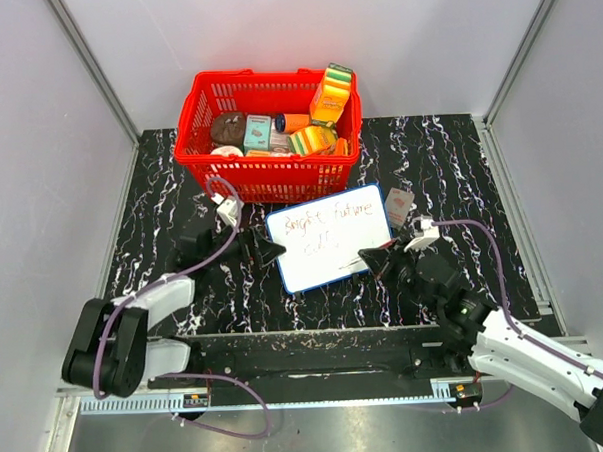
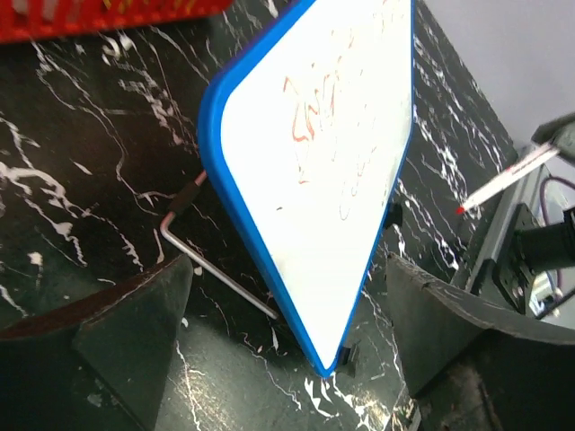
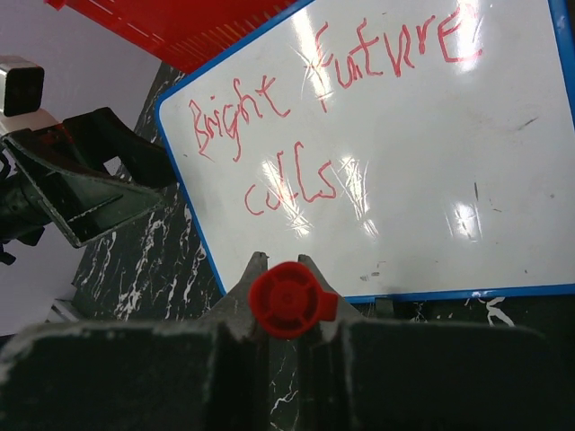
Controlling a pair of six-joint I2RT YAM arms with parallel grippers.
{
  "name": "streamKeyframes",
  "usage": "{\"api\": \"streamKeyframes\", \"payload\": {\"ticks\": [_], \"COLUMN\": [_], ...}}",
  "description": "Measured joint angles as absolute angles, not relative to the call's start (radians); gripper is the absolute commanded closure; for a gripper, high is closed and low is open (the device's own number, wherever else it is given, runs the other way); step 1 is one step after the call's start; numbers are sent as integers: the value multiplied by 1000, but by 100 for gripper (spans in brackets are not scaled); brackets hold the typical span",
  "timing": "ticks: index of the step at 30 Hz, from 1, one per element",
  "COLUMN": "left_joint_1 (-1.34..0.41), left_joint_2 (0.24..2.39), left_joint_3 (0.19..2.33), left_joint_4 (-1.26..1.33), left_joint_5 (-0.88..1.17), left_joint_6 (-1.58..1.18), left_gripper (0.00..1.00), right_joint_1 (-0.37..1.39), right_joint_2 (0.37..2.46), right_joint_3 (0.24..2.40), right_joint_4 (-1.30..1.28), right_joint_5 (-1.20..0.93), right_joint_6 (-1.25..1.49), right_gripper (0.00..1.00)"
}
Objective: Write a sentence on the whiteboard
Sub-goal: Put down the whiteboard marker without the cap at the center of the board.
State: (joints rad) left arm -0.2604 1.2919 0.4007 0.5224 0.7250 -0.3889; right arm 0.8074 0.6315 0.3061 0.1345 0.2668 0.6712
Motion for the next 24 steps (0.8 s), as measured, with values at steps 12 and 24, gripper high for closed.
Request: {"api": "streamKeyframes", "payload": {"ticks": [12,24], "left_joint_1": [-261,-261], "left_joint_2": [870,686], "left_joint_3": [296,458], "left_joint_4": [452,128], "left_joint_5": [493,358], "left_joint_6": [-449,-466], "left_gripper": [1,1], "right_joint_1": [806,805], "right_joint_2": [429,441], "right_joint_3": [265,210], "right_joint_4": [-130,-232], "right_joint_5": [213,122], "right_joint_6": [828,970], "right_gripper": [100,98]}}
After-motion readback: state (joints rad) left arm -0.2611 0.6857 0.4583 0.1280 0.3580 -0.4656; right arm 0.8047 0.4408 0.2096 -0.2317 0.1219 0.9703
